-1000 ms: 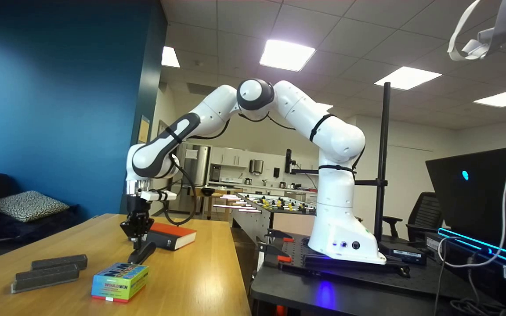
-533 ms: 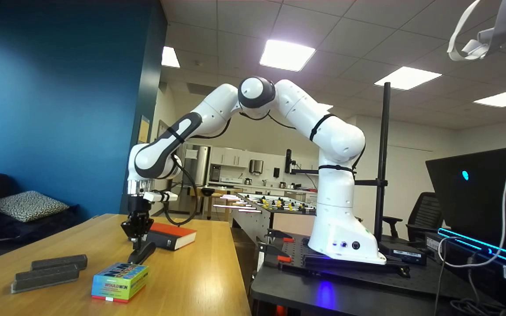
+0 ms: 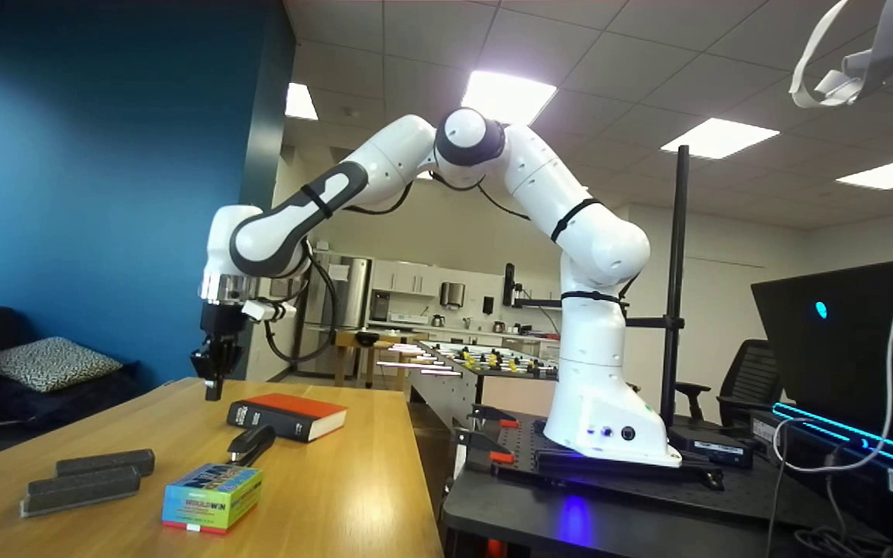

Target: Press down on the top of the stapler.

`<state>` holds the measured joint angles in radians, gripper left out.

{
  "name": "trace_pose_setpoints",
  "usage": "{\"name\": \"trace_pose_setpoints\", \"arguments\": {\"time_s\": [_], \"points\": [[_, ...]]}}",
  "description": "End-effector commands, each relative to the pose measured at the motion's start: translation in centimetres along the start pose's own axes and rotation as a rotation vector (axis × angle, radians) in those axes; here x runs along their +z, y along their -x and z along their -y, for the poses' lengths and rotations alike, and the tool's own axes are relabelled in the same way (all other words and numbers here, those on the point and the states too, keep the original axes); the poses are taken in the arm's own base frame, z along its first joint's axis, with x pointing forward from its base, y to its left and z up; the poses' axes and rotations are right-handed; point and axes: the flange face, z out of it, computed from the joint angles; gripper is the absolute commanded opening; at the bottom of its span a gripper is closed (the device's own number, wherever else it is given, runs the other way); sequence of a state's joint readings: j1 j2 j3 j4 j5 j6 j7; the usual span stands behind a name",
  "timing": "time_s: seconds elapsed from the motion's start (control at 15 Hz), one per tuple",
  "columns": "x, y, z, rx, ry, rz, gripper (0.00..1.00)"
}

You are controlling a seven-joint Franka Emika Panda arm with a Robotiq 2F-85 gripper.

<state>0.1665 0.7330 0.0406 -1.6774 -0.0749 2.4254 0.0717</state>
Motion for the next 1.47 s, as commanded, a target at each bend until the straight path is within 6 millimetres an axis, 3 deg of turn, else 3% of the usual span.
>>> {"name": "trace_pose_setpoints", "arguments": {"time_s": [0.0,0.33,0.53,0.8,0.87,1.0,1.4], "points": [[-8.7,0.5,1.4,-0.058,0.046,-0.087,0.0],[-17.0,2.9,3.3,-0.078,0.007,-0.078,0.0],[-21.2,5.8,3.8,-0.082,0.002,-0.044,0.0],[-25.2,10.8,3.2,-0.038,-0.009,-0.042,0.0],[-25.9,12.2,2.9,-0.027,-0.014,-0.048,0.26],[-27.1,15.1,2.3,-0.003,-0.024,-0.064,0.34],[-28.8,24.5,0.6,0.061,-0.08,-0.052,0.78]]}}
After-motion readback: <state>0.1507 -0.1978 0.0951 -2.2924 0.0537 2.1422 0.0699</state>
